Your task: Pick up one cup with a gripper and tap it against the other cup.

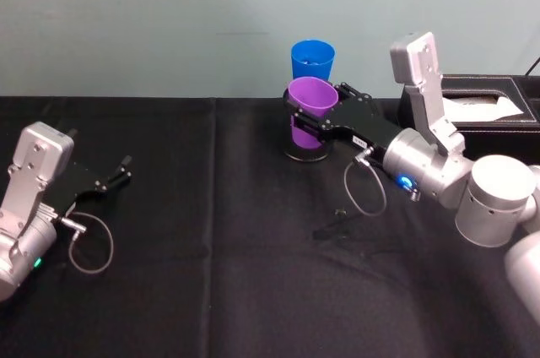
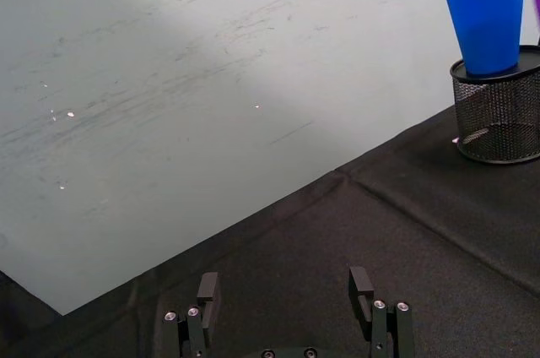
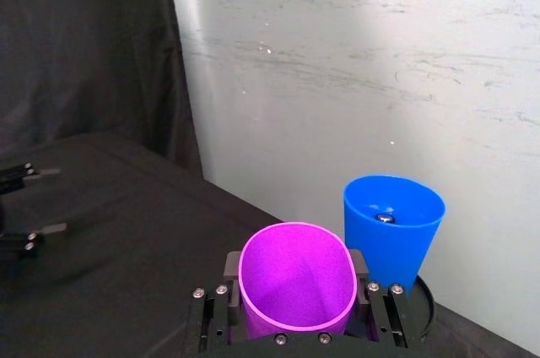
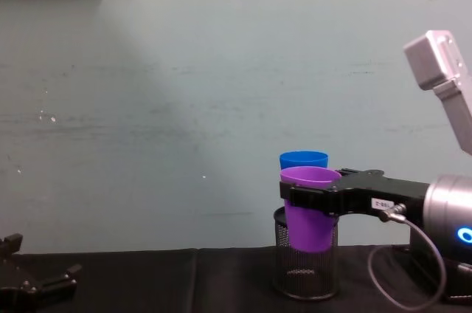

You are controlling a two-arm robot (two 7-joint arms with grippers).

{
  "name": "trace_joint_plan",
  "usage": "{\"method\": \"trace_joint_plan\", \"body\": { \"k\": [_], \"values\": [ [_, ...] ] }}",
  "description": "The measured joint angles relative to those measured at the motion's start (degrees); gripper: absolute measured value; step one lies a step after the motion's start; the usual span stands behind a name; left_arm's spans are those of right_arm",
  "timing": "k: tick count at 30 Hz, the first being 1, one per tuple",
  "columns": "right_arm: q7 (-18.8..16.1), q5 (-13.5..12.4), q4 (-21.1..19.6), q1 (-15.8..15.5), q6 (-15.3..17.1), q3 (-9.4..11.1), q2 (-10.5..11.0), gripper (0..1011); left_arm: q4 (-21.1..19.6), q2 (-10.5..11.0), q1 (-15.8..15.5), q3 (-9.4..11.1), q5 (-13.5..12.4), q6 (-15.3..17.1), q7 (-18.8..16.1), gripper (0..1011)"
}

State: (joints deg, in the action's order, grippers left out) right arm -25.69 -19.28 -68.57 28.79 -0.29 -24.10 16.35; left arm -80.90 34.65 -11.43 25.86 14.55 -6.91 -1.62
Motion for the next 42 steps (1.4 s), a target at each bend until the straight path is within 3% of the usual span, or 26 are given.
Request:
{"method": "trace_joint_plan", "body": {
  "k": [7, 26, 42],
  "values": [
    [-0.36, 0.26, 4.49, 2.8, -0.77, 0.07, -2.04, 730, 0.0, 0.0, 0.0, 0.0, 0.0, 0.0, 0.0, 1000],
    [-0.85, 1.62, 11.27, 7.94, -1.61, 0.75, -4.46, 730, 0.0, 0.0, 0.0, 0.0, 0.0, 0.0, 0.0, 1000],
    [-1.36, 2.1, 12.7, 9.47, -1.48, 1.12, -5.13, 730, 0.0, 0.0, 0.0, 0.0, 0.0, 0.0, 0.0, 1000]
  ]
}}
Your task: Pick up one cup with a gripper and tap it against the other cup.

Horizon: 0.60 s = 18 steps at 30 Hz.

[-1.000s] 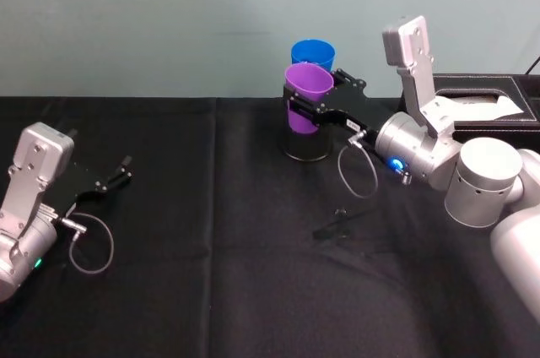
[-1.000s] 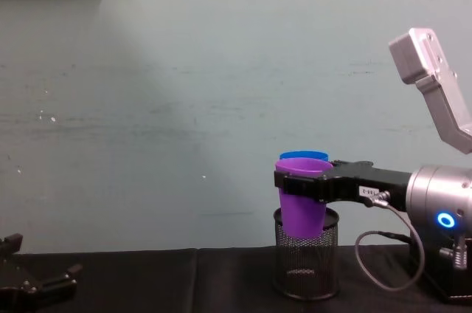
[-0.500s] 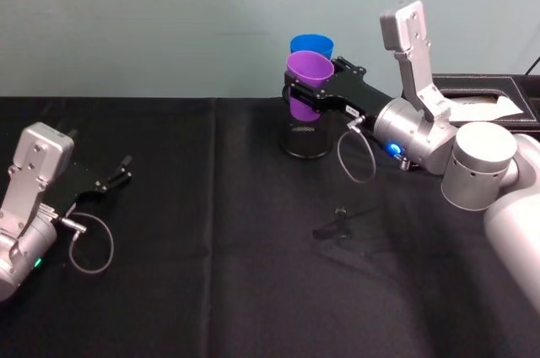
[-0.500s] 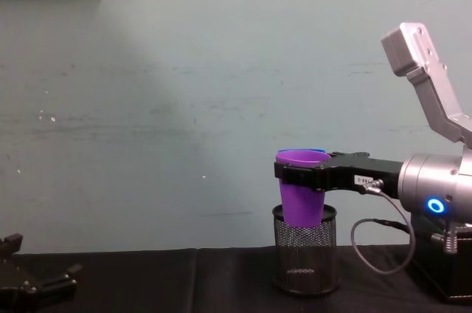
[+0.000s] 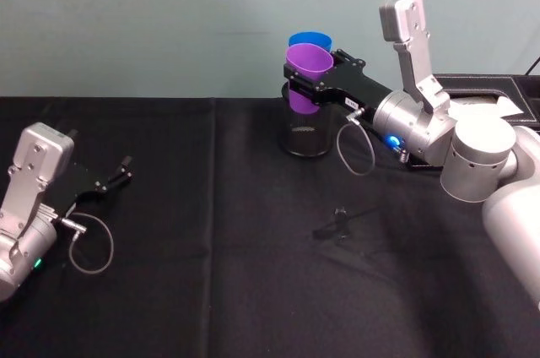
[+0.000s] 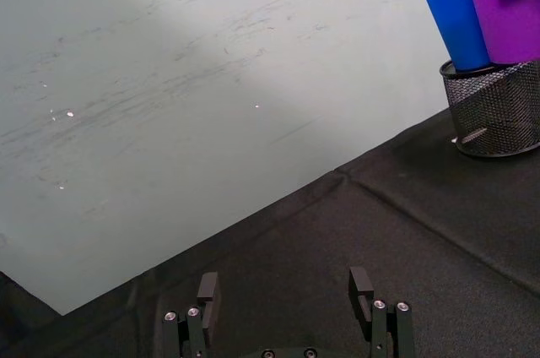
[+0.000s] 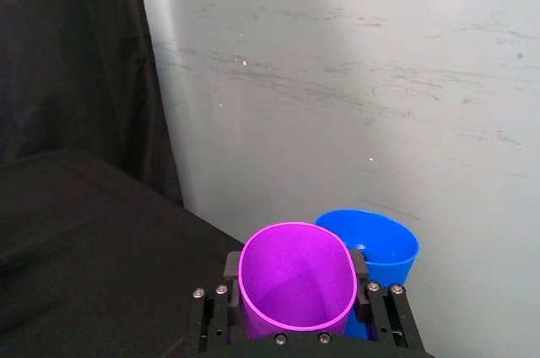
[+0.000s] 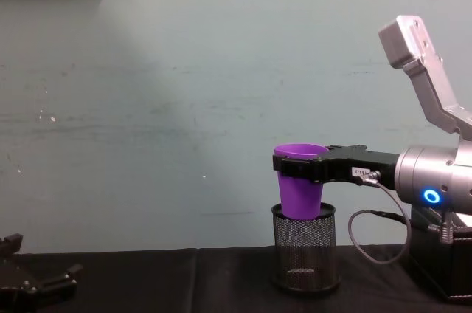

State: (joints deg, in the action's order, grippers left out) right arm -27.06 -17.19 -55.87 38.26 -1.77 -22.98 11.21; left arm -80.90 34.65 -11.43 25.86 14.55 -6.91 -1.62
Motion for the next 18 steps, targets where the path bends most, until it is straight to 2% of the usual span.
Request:
{"method": "trace_joint_plan", "body": {
  "k": [18],
  "values": [
    [-0.05, 0.04, -0.2, 0.2, 0.64, 0.07, -0.06, 730, 0.0, 0.0, 0.0, 0.0, -0.01, 0.0, 0.0, 1000]
  ]
}}
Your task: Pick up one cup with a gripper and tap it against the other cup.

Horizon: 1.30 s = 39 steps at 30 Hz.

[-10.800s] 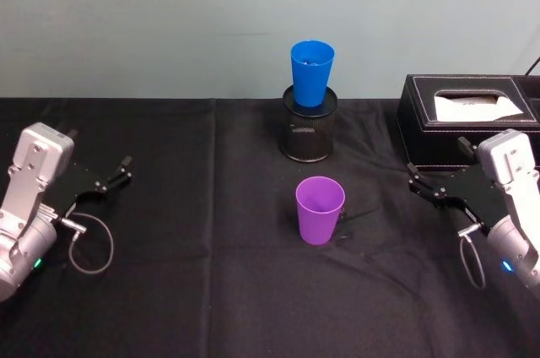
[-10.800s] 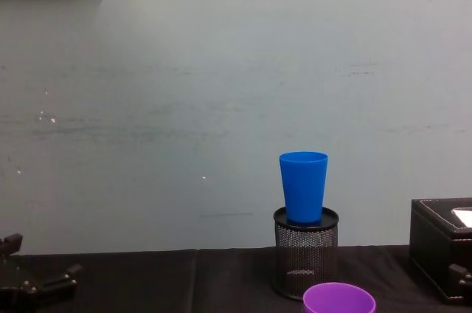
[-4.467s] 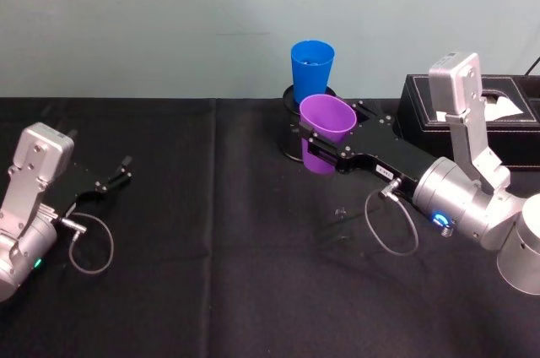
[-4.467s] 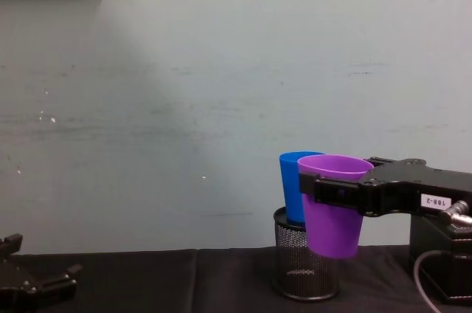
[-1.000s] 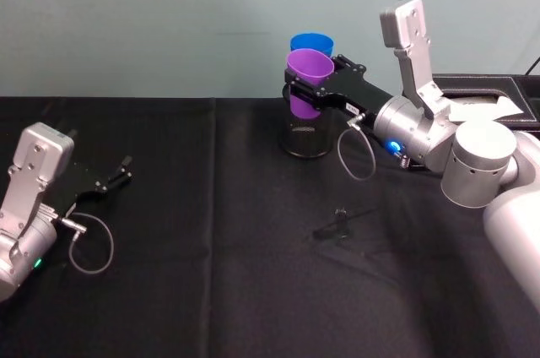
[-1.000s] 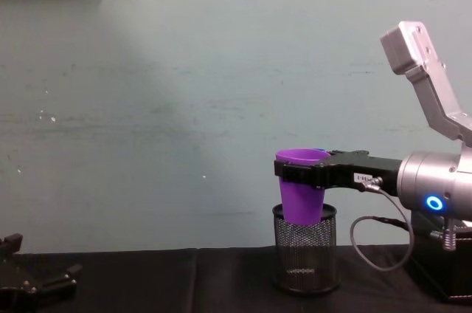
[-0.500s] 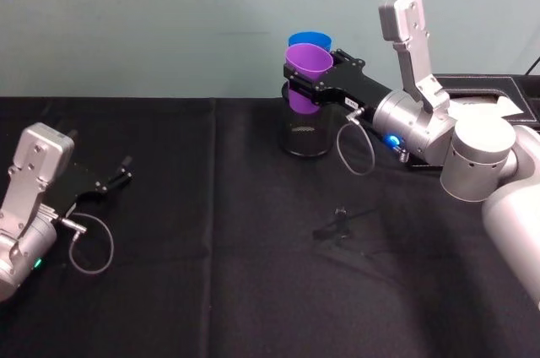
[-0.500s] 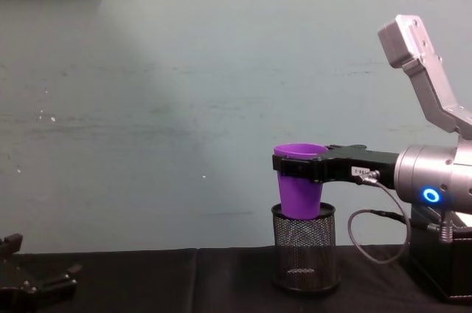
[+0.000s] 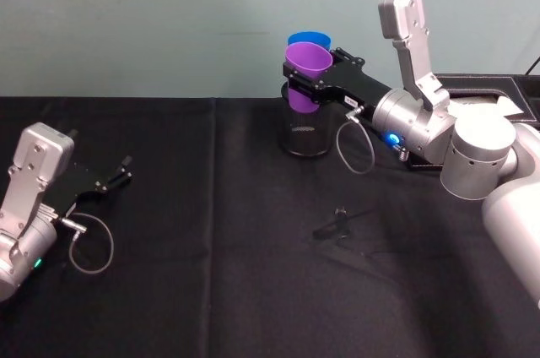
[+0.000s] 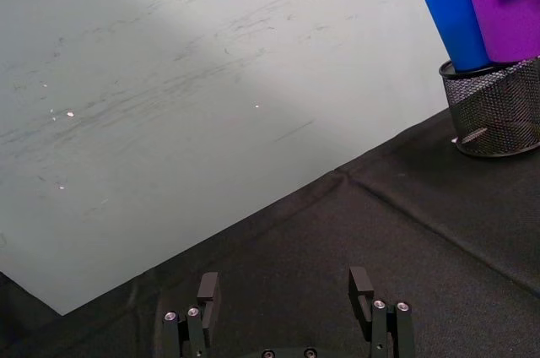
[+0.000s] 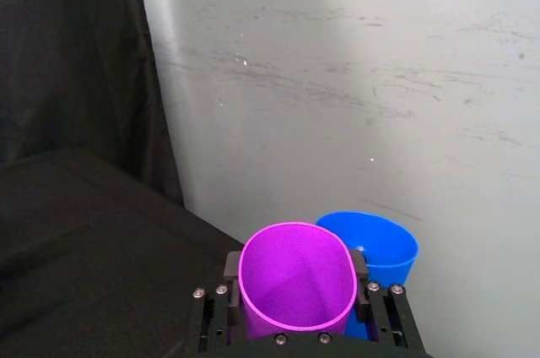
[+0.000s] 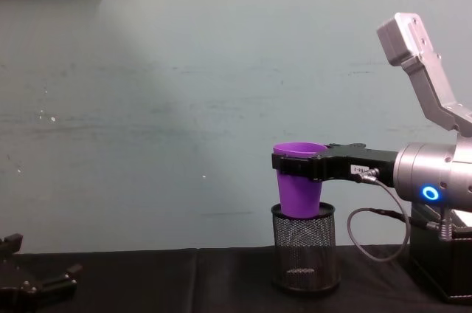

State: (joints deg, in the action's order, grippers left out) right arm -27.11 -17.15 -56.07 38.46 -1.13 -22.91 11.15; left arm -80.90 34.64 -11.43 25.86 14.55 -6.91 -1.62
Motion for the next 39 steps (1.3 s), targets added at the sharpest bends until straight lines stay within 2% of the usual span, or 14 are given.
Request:
{"method": "trace_joint_plan", "body": {
  "k": [39],
  "values": [
    [0.0, -0.04, 0.0, 0.0, -0.11, -0.03, 0.04, 730, 0.0, 0.0, 0.0, 0.0, 0.0, 0.0, 0.0, 1000]
  ]
}}
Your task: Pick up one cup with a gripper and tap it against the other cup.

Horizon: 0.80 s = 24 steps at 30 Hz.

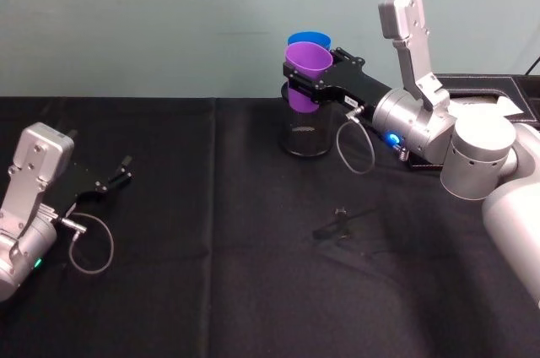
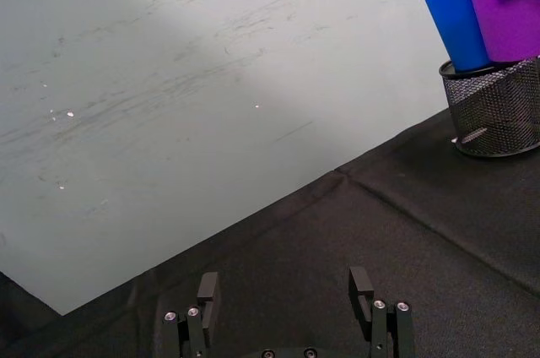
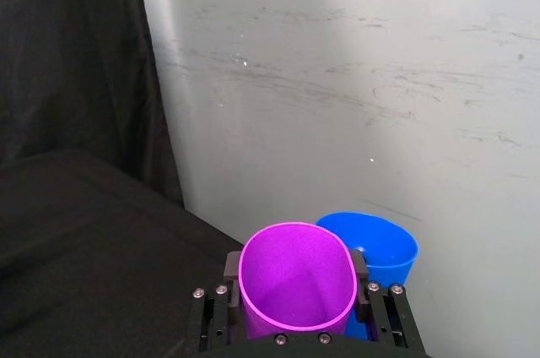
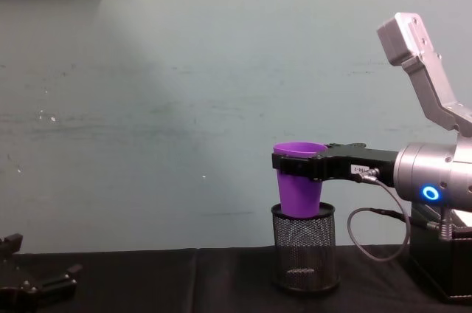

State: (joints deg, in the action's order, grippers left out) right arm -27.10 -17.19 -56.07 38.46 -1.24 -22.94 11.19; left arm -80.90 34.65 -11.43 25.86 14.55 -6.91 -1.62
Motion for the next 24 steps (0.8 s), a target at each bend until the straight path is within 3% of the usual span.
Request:
{"method": "trace_joint_plan", "body": {
  "k": [24],
  "values": [
    [0.0, 0.0, 0.0, 0.0, 0.0, 0.0, 0.0, 730, 0.0, 0.0, 0.0, 0.0, 0.0, 0.0, 0.0, 1000]
  ]
}}
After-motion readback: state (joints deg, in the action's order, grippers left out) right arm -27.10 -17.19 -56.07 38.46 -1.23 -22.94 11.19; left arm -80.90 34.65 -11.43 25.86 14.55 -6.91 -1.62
